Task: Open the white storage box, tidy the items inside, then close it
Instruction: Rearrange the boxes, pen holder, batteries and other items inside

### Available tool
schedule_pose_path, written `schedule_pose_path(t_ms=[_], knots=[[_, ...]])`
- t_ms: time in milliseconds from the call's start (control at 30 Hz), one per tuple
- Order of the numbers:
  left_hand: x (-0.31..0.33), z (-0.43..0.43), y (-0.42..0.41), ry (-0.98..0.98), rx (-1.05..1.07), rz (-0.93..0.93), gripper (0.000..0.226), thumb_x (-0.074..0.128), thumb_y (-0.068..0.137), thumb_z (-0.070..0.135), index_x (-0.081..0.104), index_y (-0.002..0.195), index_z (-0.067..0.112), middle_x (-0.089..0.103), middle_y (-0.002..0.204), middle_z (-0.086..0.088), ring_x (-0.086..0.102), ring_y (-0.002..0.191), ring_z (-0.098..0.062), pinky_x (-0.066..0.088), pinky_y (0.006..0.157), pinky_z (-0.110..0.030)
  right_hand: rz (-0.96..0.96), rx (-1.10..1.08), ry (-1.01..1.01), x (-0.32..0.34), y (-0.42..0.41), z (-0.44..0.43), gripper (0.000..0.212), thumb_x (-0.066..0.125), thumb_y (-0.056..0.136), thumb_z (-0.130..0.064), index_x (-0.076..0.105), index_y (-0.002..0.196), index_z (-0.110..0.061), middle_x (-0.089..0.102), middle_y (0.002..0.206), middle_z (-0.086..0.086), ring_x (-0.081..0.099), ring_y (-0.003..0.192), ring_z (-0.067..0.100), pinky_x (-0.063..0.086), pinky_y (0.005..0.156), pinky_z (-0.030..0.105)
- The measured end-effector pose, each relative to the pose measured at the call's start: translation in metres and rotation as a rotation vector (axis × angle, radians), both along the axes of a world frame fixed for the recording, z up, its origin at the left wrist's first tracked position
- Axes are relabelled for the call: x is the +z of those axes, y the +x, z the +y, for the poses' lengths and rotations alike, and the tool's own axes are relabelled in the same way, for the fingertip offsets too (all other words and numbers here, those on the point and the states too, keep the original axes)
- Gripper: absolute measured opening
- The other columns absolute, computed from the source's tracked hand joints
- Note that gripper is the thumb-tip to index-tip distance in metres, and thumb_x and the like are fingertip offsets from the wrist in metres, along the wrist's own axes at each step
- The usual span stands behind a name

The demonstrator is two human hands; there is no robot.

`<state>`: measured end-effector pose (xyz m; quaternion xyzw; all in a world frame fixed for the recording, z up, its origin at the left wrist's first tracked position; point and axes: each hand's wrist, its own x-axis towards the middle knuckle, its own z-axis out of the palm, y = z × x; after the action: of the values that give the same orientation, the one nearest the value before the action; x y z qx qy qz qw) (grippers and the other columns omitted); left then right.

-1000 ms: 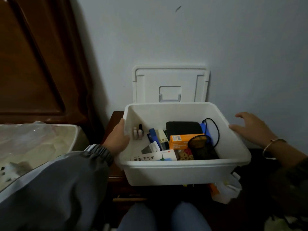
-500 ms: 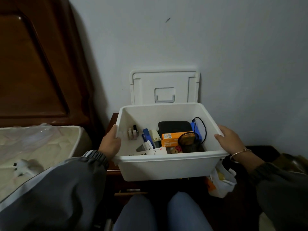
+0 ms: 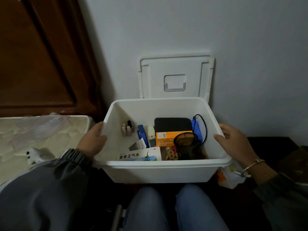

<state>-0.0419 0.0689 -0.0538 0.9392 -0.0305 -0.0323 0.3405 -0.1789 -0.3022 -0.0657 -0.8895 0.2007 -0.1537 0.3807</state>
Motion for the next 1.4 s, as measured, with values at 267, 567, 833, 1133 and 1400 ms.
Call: schedule_pose_path(t_ms=[267, 567, 833, 1133, 1400], knots=[[0.002, -0.090, 0.002, 0.171, -0.420, -0.318, 0.054, 0.060, 0.089, 0.028, 0.041, 0.140, 0.021, 0.048, 0.139, -0.001, 0.049, 0.119, -0.014, 0.039, 0.099, -0.030, 0.149, 0.030, -0.127, 0.008, 0.048, -0.005, 0.030, 0.042, 0.096, -0.014, 0.049, 0.123, -0.004, 0.060, 0.114, 0.022, 0.057, 0.098, 0.035, 0.037, 0.074, 0.029], [-0.034, -0.170, 0.020, 0.562, -0.852, -0.068, 0.057, 0.060, 0.088, 0.041, 0.041, 0.137, 0.020, 0.044, 0.130, -0.004, 0.048, 0.115, -0.022, 0.039, 0.099, -0.036, 0.106, 0.031, -0.169, 0.002, 0.048, -0.005, 0.024, 0.041, 0.097, -0.013, 0.048, 0.115, -0.001, 0.062, 0.101, 0.021, 0.055, 0.083, 0.031, 0.039, 0.070, 0.030], [-0.017, -0.163, 0.033, 0.328, -0.789, -0.108, 0.030, 0.060, 0.089, 0.032, 0.052, 0.113, 0.016, 0.052, 0.110, -0.001, 0.052, 0.091, -0.015, 0.042, 0.072, -0.023, 0.056, 0.041, -0.154, -0.004, 0.049, -0.008, 0.025, 0.042, 0.095, -0.013, 0.049, 0.119, -0.007, 0.062, 0.101, 0.015, 0.048, 0.076, 0.021, 0.035, 0.065, 0.027], [0.010, -0.092, 0.059, -0.534, -0.208, 0.427, 0.042, 0.065, 0.087, 0.032, 0.051, 0.116, 0.005, 0.065, 0.092, -0.016, 0.061, 0.067, -0.029, 0.047, 0.061, -0.040, -0.018, 0.085, -0.510, 0.013, 0.062, 0.001, 0.048, 0.061, 0.087, -0.020, 0.049, 0.129, -0.001, 0.051, 0.129, 0.019, 0.044, 0.121, 0.035, 0.032, 0.103, 0.038], [0.001, -0.079, 0.059, -0.864, -0.017, 0.491, 0.044, 0.060, 0.089, 0.024, 0.046, 0.128, 0.008, 0.060, 0.105, -0.019, 0.056, 0.069, -0.025, 0.038, 0.049, -0.029, 0.364, 0.568, -0.584, -0.001, 0.154, 0.049, 0.059, 0.063, 0.084, -0.038, 0.042, 0.135, -0.017, 0.046, 0.134, 0.008, 0.047, 0.121, 0.026, 0.041, 0.101, 0.040]])
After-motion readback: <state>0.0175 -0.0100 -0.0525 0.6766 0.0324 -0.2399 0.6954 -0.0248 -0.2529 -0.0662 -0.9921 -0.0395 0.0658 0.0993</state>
